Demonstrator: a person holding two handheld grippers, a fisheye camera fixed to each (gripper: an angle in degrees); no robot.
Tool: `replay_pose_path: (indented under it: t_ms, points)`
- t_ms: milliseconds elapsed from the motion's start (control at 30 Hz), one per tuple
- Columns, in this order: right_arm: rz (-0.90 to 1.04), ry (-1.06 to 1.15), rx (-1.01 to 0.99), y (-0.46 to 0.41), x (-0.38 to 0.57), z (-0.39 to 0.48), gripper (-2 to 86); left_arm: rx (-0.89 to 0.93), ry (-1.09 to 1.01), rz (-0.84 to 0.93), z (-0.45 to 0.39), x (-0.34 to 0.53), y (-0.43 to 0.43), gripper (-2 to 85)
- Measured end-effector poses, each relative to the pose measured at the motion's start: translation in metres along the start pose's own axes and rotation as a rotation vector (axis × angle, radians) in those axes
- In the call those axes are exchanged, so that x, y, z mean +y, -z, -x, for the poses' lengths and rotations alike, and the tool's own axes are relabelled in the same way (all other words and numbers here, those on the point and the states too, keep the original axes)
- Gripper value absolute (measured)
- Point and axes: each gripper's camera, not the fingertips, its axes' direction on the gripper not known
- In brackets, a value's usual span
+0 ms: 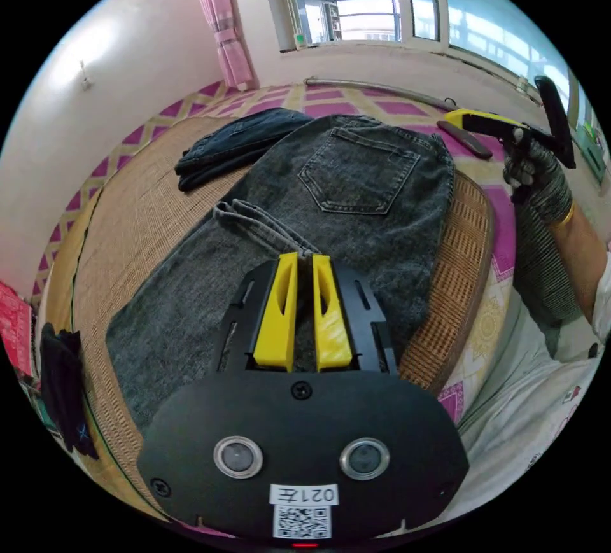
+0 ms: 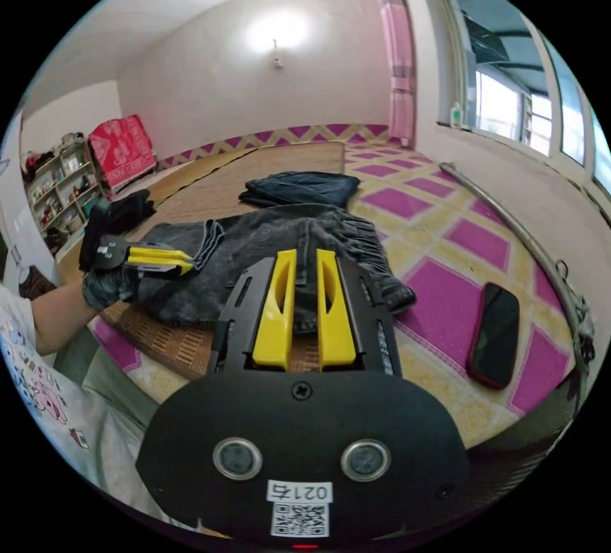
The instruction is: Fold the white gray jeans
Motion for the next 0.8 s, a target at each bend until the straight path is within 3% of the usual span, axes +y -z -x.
replay_pose_path:
  t_ms: [167, 333, 600, 733, 800]
  points:
    - [0.036, 0.102, -0.100, -0.035, -0.017, 0.045, 3.8, 0.141, 0.254, -0.263, 0.083, 0.035, 0.083, 1.6]
    - [0.103, 0.150, -0.146, -0.065, -0.021, 0.063, 0.4, -0.062, 0.428, -0.426, 0.201, 0.126, 0.214, 1.1]
    - [0.167, 0.085, -0.210, -0.090, -0.021, 0.066, 0.7, -0.380, 0.871, -0.328, 0.347, 0.316, 0.294, 0.7]
    - [0.226, 0.028, -0.233, -0.103, -0.028, 0.065, 1.7, -0.247, 1.016, -0.139, 0.390, 0.385, 0.251, -0.3]
    - [0.263, 0.025, -0.240, -0.109, -0.033, 0.067, 2.6, -0.208, 1.063, -0.157, 0.398, 0.399, 0.249, -0.6]
